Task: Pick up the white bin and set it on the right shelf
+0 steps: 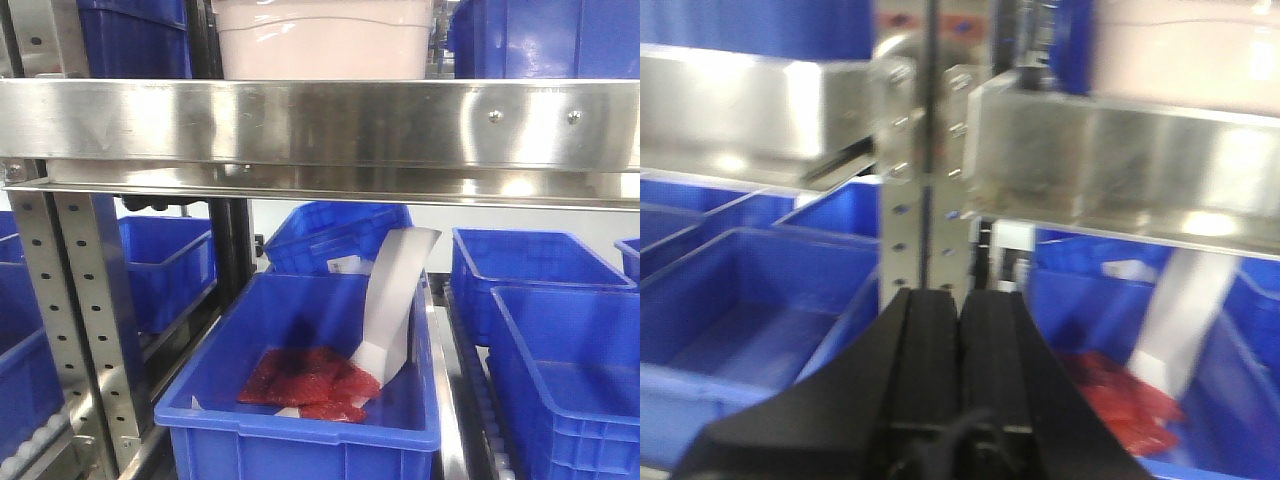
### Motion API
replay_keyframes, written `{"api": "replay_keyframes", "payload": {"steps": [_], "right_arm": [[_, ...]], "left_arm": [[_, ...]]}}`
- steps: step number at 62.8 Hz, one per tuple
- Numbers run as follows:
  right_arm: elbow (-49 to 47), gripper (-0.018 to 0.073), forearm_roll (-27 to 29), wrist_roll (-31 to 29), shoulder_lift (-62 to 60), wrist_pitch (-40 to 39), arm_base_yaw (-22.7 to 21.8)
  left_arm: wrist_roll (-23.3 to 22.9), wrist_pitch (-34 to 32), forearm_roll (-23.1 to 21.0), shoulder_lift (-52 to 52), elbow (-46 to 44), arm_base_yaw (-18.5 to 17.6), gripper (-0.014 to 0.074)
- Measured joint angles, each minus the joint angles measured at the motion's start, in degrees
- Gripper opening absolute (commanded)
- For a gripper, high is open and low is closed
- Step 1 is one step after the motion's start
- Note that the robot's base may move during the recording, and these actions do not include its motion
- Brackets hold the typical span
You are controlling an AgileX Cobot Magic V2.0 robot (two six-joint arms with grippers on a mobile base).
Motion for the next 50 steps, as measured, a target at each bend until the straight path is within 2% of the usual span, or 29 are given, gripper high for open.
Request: {"api": "replay_keyframes", "payload": {"steps": [12, 50], "right_arm": [[0.00, 0.0069, 0.00, 0.00, 0.00, 0.00, 0.00], [0.02, 0.0069, 0.00, 0.00, 0.00, 1.04, 0.00]], "left_arm": [[0.00, -3.76, -0.19, -0.63, 0.74, 2.40, -0.0119], [0.00, -3.40, -0.19, -2.15, 0.74, 2.52, -0.0119]]}}
